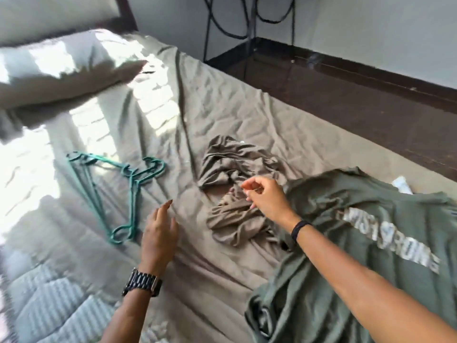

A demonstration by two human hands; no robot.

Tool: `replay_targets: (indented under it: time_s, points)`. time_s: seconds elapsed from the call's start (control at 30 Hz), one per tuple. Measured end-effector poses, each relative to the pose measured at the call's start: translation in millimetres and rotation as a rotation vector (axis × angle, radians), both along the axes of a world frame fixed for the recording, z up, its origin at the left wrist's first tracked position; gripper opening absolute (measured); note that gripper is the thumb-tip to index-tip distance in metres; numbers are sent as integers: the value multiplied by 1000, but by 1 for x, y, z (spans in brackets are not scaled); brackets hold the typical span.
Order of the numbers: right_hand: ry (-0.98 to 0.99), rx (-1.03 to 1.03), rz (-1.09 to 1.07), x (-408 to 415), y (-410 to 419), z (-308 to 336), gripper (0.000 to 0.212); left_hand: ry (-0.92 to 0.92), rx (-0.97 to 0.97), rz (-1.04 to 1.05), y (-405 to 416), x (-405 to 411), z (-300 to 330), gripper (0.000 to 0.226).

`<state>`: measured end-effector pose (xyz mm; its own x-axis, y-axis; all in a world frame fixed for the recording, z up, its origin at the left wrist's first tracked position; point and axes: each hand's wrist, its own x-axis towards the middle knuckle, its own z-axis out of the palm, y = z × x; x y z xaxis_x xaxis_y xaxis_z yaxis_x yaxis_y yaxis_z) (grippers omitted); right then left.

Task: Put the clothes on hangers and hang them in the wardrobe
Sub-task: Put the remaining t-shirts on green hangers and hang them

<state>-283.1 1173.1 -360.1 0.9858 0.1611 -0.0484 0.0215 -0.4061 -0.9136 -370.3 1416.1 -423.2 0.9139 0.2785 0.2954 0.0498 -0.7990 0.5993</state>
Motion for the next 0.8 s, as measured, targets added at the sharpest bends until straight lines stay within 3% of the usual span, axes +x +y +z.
replay_targets:
  time_s: [0.13, 0.23, 0.5, 0.67, 0.8]
  points:
    - [20, -123, 258, 13, 67, 7, 19, -26, -50, 130, 23, -8, -27, 32]
    - [59, -183, 386, 25, 108, -1, 20, -115, -92, 134, 18, -6, -41, 38]
    - [256, -133, 410, 43, 203, -24, 14, -263, -363, 252, 16, -9, -50, 26]
    - [412, -171, 424, 48, 249, -43, 33, -301, -354, 270, 16, -11, -58, 23]
    - [200, -472, 478, 49, 270, -51, 54, -328, -321, 237, 19, -8, -63, 22]
